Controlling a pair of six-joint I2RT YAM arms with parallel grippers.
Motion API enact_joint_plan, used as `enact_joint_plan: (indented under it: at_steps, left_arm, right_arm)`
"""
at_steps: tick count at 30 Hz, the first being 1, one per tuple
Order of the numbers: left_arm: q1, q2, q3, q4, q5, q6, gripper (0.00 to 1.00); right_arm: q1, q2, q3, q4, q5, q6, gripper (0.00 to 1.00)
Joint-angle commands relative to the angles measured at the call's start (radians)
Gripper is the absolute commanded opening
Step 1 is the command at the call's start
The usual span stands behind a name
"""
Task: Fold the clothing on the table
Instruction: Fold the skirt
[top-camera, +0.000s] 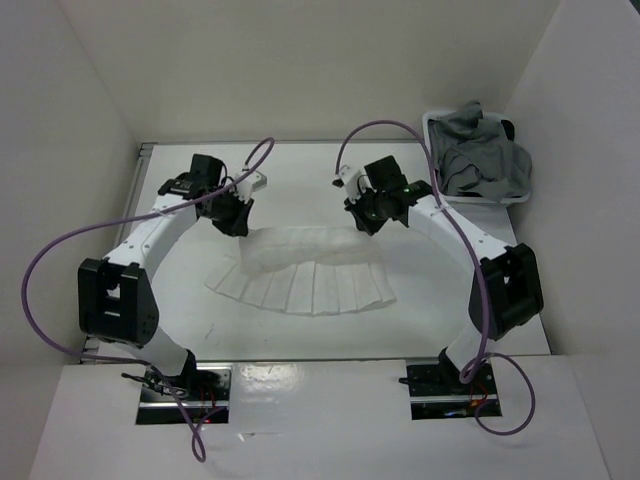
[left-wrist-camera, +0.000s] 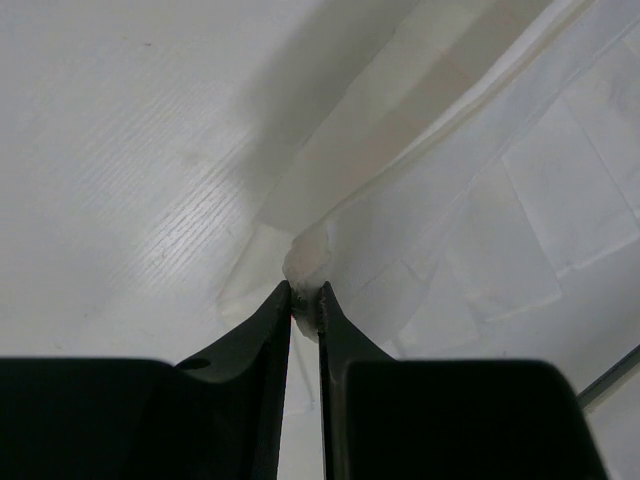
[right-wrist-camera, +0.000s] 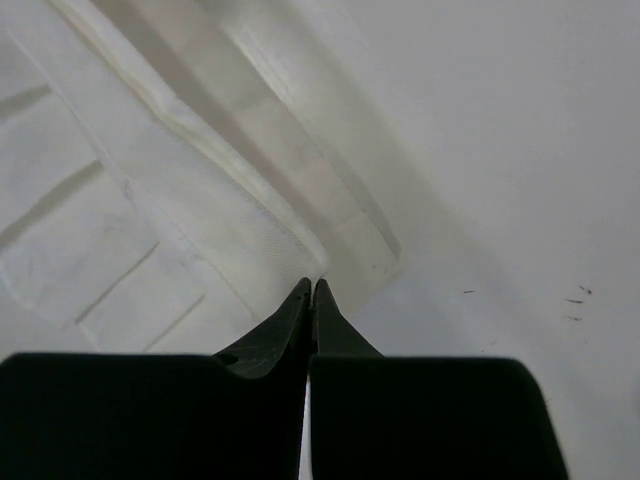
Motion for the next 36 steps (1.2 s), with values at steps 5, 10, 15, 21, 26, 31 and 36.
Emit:
enact_joint_plan:
  at_steps: [5,10,15,21,26,31,36]
  left_arm:
    - [-0.008,-0.143,-0.155,0.038,-0.021,0.188,0.0]
    - [-0.008,-0.223,-0.244,0.047,-0.042,0.234,0.01]
    - [-0.008,-0.255,-0.275,0.072,-0.084,0.234,0.03]
    - [0.032,-0.255,-0.275,0.072,-0.084,0.225,0.57]
    - [0.041,-0.277,-0.297,0.082,-0.096,0.216,0.9]
    - [0.098,-0.323,-0.306,0.082,-0.087,0.206,0.99]
    - [0.124,-0.346,-0.274,0.058,-0.066,0.185,0.99]
  right_arm:
    - [0.089,-0.092,-0.094,-0.048,-0.096,-0.166,0.0]
    - [0.236,-0.113,-0.127,-0.141,-0.148,-0.232,0.0]
    - [0.35,-0.093,-0.148,-0.184,-0.19,-0.261,0.0]
    - [0.511,-0.028,-0.179,-0.214,-0.169,-0.27,0.19]
    - [0.611,0.023,-0.188,-0.261,-0.182,-0.279,0.58]
    - [0.62,0.021,-0.164,-0.307,-0.207,-0.307,0.59]
    - [0.499,-0.134,-0.163,-0.235,-0.158,-0.266,0.6]
